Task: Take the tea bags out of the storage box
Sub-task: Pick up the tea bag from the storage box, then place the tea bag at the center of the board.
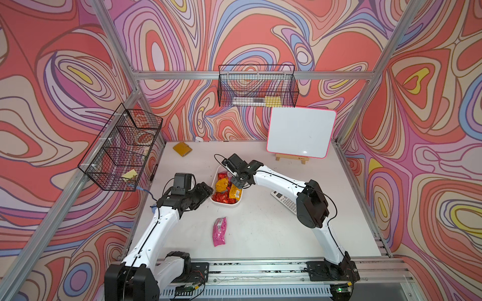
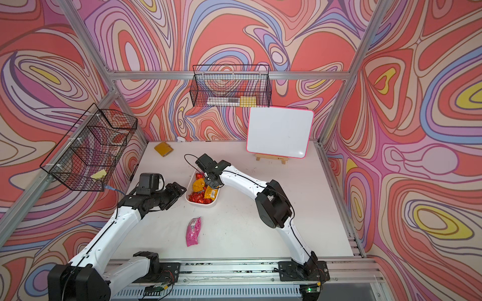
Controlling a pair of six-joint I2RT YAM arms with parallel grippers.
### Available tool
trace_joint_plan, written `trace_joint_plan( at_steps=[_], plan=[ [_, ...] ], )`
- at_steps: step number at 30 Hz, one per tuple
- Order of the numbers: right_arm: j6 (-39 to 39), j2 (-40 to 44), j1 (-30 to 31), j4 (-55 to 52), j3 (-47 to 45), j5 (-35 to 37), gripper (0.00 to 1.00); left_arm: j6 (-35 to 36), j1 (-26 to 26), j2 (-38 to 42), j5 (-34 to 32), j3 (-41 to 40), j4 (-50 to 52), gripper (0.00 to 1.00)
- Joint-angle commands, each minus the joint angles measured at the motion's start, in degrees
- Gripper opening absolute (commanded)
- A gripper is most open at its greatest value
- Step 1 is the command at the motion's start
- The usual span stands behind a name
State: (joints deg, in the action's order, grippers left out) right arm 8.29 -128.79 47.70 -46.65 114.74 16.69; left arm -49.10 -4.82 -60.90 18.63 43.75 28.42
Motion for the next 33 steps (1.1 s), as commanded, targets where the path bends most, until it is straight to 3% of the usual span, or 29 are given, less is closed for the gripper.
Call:
trace_joint_plan(
  at_steps=[1, 5, 13, 18, 25, 28, 33],
  plan=[
    [-0.2, 0.3, 0.2, -0.5, 1.3, -1.4, 0.09, 0.1, 0.3, 1.4, -0.8, -0.6, 2.2, 0.71],
    [-0.9, 2.5, 0.2, -0.2, 1.0, -2.3, 0.00, 0.1, 0.3, 2.1, -0.5, -0.4, 2.5, 0.71],
    [-3.0, 10.7, 0.2, -0.7, -1.3, -4.0, 0.00, 0.6, 0.3, 4.3, 0.3, 0.3, 4.0, 0.72],
    [-5.4, 21.9, 1.8, -0.2, -13.0, -6.9, 0.00, 0.7, 0.3, 5.9, 1.6, -0.1, 4.4, 0.72],
    [-11.9, 33.5, 11.3, 1.9, -32.6, -11.6, 0.00, 0.6, 0.3, 8.4, 1.8, -1.2, 6.1, 0.72],
    [-18.6, 32.5, 12.3, 1.1, -34.4, -21.3, 0.00, 0.3, 0.3, 10.3, 1.1, -1.3, 7.6, 0.72],
    [-33.9, 27.6, 10.3, -0.2, -31.7, -44.1, 0.00, 0.0, 0.3, 14.6, -0.3, -1.4, 11.5, 0.72]
  ],
)
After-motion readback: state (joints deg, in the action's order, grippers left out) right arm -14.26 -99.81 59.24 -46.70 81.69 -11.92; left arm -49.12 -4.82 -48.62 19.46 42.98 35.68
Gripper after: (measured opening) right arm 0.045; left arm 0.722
